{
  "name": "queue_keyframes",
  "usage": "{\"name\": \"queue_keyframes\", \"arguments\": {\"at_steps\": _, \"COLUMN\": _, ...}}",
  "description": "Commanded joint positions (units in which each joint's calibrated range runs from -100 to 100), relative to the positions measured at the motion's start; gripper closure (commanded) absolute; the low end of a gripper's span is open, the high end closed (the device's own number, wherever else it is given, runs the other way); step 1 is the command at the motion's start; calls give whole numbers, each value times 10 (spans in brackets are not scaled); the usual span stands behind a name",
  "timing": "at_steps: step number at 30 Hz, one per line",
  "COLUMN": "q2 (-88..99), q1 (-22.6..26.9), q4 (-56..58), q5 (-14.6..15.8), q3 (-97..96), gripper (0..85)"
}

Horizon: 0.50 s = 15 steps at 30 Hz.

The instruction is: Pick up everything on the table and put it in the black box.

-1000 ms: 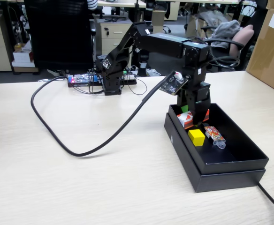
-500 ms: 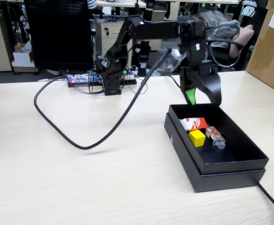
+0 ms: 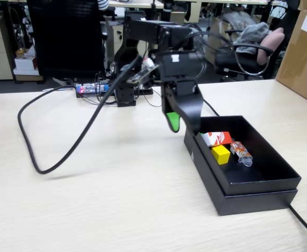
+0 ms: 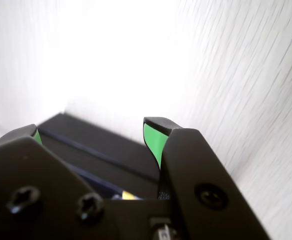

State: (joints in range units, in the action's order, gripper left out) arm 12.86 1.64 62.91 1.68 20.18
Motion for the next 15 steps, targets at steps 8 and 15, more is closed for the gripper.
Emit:
{"name": "queue_keyframes", "arguments": {"at_steps": 8, "q2": 192, "q1": -30, "q4": -182, "q5": -37, "q3": -246, "gripper": 416}}
{"name": "queue_keyframes", "arguments": {"at_steps": 15, "q2": 323, "q1": -21, "q4": -274, "q5": -37, "q3": -442, "gripper": 416}}
